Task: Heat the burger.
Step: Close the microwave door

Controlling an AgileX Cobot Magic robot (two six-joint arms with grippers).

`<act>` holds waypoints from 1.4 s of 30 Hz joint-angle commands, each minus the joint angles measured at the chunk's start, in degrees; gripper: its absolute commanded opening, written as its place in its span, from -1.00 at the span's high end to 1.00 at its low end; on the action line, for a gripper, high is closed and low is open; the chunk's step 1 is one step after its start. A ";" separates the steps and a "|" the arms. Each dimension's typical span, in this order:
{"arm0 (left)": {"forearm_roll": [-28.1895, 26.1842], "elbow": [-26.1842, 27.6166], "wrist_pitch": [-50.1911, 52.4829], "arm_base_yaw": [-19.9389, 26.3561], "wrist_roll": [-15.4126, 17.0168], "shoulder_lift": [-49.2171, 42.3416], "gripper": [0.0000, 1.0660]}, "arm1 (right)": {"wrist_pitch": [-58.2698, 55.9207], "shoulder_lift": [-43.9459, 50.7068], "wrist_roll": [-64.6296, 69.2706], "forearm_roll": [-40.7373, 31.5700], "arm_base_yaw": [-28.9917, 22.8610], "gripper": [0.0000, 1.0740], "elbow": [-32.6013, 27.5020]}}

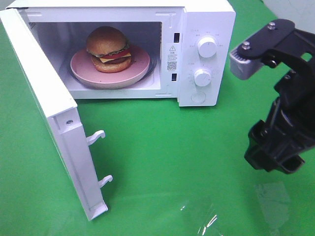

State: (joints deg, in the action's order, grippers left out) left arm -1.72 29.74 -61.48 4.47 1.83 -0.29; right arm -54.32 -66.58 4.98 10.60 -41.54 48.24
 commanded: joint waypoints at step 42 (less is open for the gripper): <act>-0.29 -0.17 0.34 0.11 0.06 -0.86 -0.85 | -0.97 62.68 6.19 -3.50 32.09 -0.42 -20.00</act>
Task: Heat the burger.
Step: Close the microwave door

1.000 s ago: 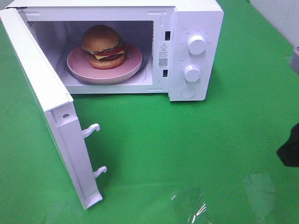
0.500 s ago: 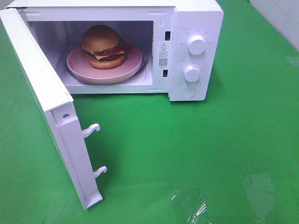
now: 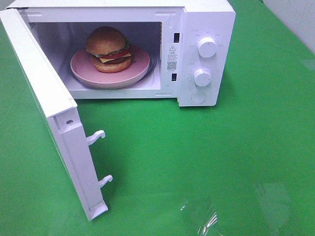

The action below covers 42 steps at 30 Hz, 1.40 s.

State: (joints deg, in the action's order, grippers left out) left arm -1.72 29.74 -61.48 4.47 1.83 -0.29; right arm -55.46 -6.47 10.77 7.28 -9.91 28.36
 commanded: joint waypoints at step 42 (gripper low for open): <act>-0.23 -0.17 0.34 0.11 0.06 -0.86 -0.85 | 0.23 8.19 0.23 0.29 3.38 -0.42 -0.11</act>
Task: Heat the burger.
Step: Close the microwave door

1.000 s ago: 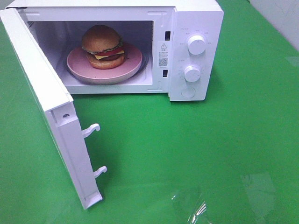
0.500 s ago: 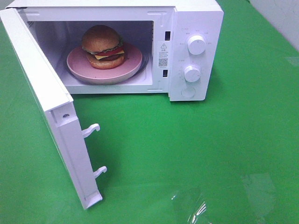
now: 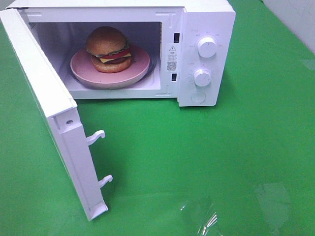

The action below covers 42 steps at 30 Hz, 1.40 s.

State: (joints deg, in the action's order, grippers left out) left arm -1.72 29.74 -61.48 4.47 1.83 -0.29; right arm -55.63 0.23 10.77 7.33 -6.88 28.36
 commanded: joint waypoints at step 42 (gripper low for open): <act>-2.41 2.41 16.96 0.11 2.52 16.56 0.66 | 0.40 1.43 0.23 0.23 0.34 -0.42 -0.11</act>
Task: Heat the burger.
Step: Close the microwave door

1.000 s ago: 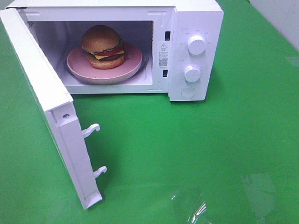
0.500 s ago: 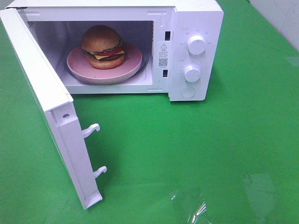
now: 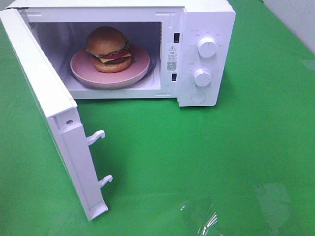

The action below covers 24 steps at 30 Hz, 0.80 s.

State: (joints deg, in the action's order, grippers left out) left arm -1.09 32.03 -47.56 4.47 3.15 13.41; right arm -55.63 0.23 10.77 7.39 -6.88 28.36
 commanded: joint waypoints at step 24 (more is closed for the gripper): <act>-5.96 -18.45 61.82 0.11 -6.82 24.64 1.00 | 0.40 1.43 0.23 0.17 0.34 -0.42 -0.11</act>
State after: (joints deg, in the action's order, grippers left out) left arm -6.65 16.27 3.90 4.47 -3.50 36.84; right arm -55.63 0.23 10.77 7.39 -6.88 28.36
